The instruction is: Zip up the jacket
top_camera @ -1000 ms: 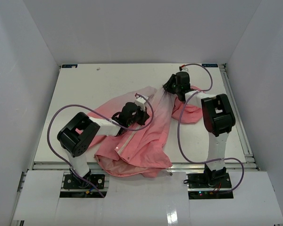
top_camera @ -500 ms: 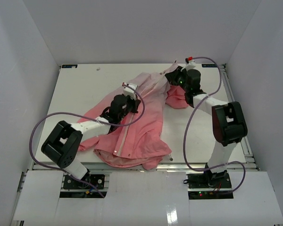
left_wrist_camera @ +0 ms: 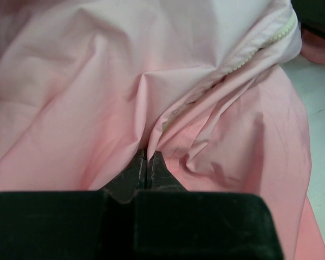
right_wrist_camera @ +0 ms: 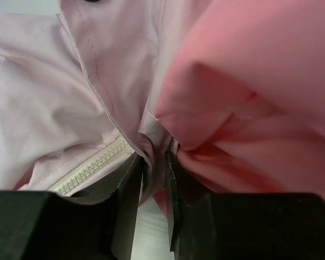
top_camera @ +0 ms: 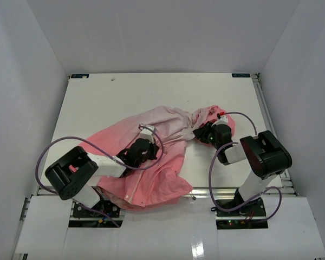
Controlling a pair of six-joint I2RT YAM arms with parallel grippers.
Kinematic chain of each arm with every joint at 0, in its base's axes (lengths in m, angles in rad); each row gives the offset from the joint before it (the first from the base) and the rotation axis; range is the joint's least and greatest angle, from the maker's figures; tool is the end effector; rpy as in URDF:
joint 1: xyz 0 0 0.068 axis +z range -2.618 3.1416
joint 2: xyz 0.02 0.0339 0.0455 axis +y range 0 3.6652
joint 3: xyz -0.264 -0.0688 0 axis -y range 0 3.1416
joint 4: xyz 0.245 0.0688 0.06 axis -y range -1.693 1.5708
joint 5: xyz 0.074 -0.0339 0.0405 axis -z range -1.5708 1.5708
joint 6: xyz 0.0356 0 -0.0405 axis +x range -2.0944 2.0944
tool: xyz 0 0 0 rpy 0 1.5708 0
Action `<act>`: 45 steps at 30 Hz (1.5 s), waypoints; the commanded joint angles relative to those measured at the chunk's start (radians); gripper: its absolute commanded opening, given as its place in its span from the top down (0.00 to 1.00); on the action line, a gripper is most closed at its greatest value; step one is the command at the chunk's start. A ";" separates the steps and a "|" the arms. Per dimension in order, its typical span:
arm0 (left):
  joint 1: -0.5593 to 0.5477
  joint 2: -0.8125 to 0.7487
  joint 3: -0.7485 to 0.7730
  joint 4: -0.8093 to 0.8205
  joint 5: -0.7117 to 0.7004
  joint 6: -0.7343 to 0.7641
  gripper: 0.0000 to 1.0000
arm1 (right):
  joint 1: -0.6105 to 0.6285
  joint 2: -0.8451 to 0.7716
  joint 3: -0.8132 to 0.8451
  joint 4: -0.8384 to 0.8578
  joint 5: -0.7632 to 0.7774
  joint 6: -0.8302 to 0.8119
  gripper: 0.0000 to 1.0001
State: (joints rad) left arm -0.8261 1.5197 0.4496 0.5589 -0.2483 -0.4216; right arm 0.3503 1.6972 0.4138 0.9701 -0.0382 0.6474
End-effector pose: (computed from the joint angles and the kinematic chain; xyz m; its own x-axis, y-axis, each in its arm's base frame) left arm 0.1904 -0.1936 0.1379 -0.5348 -0.0051 -0.8450 0.3821 0.8904 -0.2472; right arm 0.2668 0.0989 0.1237 -0.4583 0.4742 -0.7517 -0.1262 0.8025 0.5831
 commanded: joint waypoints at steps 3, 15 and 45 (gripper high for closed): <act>0.004 -0.051 -0.045 -0.054 -0.124 -0.025 1.00 | 0.008 -0.012 -0.032 0.029 0.061 -0.024 0.66; 0.004 -0.003 -0.035 -0.038 -0.127 -0.005 1.00 | 0.008 -0.294 0.017 -0.154 0.052 -0.254 0.61; 0.002 0.035 -0.052 0.037 -0.101 0.021 1.00 | -0.086 0.203 0.914 -1.089 -0.641 -0.780 0.54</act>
State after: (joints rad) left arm -0.8284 1.5476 0.4141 0.6308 -0.3333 -0.4153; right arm 0.2710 1.9240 1.3201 -0.0772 -0.6525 -0.1055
